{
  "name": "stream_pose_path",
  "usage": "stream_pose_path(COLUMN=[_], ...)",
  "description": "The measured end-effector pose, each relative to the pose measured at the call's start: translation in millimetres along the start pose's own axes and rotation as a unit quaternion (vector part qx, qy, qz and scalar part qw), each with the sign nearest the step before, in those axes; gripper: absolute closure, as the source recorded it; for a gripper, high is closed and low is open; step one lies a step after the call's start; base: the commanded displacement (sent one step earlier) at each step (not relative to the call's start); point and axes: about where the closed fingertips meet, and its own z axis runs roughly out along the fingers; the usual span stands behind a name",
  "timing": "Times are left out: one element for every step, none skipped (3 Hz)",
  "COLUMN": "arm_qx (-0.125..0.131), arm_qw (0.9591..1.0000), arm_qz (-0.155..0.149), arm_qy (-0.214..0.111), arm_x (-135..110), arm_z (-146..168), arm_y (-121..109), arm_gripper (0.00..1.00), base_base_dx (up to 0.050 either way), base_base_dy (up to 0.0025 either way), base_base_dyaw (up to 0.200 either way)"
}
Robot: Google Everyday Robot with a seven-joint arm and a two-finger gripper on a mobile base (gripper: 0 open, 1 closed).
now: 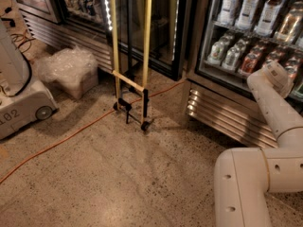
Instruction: Close left fridge door
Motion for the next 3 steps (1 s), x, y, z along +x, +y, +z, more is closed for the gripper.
stream_pose_path(arm_qx=[0.0, -0.049, -0.136], arm_qw=[1.0, 0.9976, 0.9791], arm_qz=[0.0, 0.044, 0.132], arm_qy=[0.0, -0.02, -0.074], arm_x=[0.4, 42.5, 80.4], arm_z=[-0.6, 21.4, 20.1], arm_y=[0.5, 4.9, 1.3], arm_gripper=[1.0, 1.0, 1.0], base_base_dx=[0.0, 0.0, 0.0], base_base_dy=[0.0, 0.0, 0.0], base_base_dyaw=[0.0, 0.0, 0.0])
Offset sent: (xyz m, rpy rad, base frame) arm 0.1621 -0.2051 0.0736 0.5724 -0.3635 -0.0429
